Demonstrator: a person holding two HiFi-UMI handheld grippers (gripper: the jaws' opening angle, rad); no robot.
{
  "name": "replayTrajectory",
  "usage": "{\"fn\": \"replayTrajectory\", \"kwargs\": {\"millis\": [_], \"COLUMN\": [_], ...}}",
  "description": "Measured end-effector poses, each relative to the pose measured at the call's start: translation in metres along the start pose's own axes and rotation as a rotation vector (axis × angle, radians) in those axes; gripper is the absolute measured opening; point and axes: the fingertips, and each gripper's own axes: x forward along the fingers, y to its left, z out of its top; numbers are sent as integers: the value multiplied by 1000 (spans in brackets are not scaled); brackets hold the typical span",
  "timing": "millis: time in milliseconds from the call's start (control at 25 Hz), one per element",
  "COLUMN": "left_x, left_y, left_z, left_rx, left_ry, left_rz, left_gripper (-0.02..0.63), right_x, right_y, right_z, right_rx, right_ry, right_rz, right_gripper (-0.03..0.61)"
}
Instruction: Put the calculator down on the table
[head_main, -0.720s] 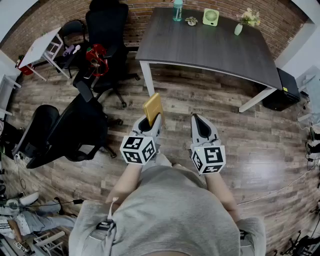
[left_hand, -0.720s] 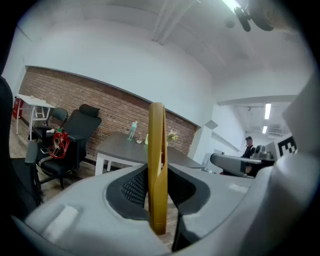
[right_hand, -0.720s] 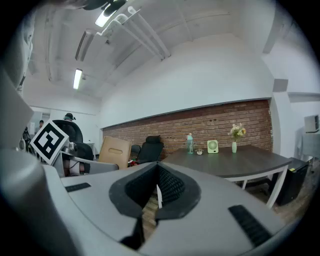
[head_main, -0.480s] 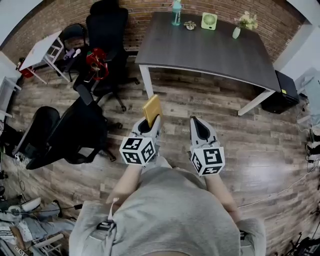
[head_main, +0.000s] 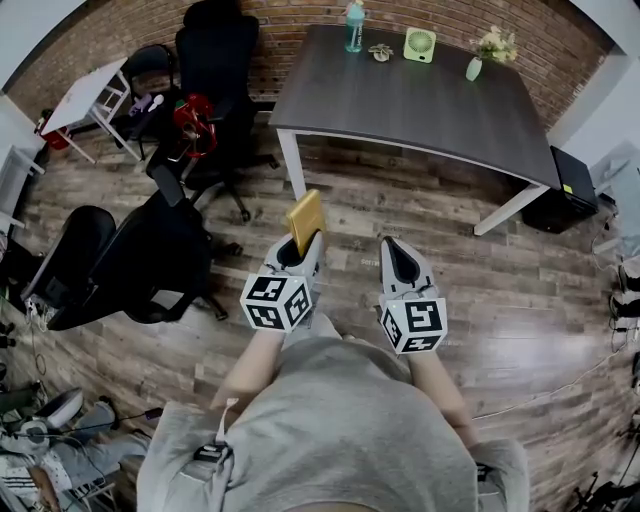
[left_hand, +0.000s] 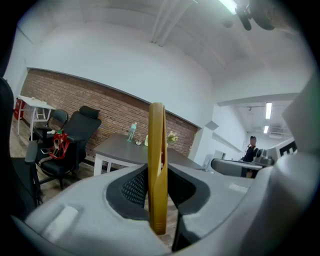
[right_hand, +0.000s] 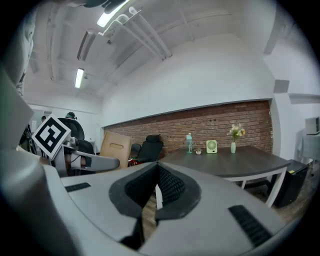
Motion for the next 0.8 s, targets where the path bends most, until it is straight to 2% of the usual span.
{"fn": "replayTrajectory", "kwargs": {"millis": [800], "left_x": [23], "left_y": [-24], "left_z": [-3], "left_rx": [-16], "left_ry": [-3], "left_rz": [7], "left_gripper": [83], "right_x": [-6], "right_y": [-36], "right_z": [-7], "right_rx": [43], "right_ry": [15], "right_rz": [4], "right_gripper": [3]}}
